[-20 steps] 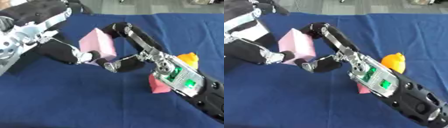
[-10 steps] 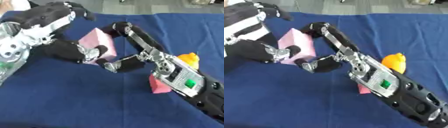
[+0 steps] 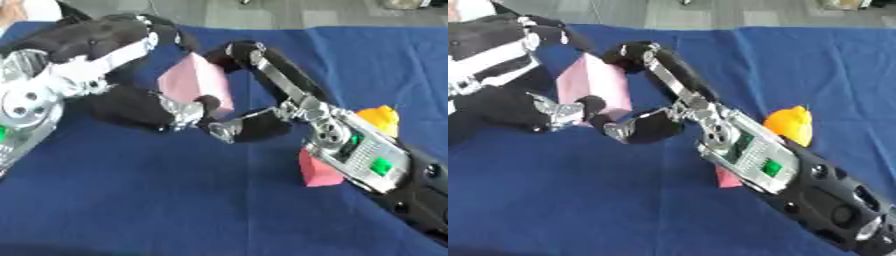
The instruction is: Pick up the objects with one hand, pass them to the other hand, and then place them into the box on the other side of the table.
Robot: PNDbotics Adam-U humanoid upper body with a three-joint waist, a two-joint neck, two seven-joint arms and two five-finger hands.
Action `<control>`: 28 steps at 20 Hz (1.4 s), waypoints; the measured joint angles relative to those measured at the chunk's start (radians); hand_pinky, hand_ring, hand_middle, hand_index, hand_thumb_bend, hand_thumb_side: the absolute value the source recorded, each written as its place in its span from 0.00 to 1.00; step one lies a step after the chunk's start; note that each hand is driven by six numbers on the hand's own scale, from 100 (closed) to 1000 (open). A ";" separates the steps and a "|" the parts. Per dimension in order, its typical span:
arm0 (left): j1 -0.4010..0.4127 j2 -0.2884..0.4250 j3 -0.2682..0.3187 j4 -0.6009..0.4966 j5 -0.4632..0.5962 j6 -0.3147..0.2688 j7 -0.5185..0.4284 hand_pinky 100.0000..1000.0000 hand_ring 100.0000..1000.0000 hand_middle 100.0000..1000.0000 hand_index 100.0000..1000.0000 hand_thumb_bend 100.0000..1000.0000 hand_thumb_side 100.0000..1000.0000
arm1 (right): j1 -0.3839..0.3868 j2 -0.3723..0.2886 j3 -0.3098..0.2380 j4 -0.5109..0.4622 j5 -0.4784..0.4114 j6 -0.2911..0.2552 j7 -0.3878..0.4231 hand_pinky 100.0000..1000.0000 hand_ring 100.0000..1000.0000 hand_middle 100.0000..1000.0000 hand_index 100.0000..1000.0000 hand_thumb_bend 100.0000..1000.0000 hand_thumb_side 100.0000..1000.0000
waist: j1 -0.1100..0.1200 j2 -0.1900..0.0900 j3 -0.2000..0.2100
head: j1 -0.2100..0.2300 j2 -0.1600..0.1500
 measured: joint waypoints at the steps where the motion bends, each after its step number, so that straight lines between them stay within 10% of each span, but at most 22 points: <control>1: 0.000 0.000 0.000 0.000 0.001 -0.002 -0.002 1.00 0.94 0.81 0.89 0.31 0.66 | 0.000 0.000 0.000 0.000 0.000 0.000 0.000 0.76 0.66 0.36 0.48 0.20 0.00 | 0.000 0.000 0.000 | 0.000 0.000; 28: -0.003 -0.008 -0.024 0.012 -0.069 -0.019 -0.019 1.00 0.93 0.77 0.86 0.34 0.46 | 0.001 0.000 0.012 0.000 -0.001 -0.027 0.005 0.76 0.65 0.36 0.47 0.21 0.00 | 0.000 0.000 -0.002 | 0.001 0.000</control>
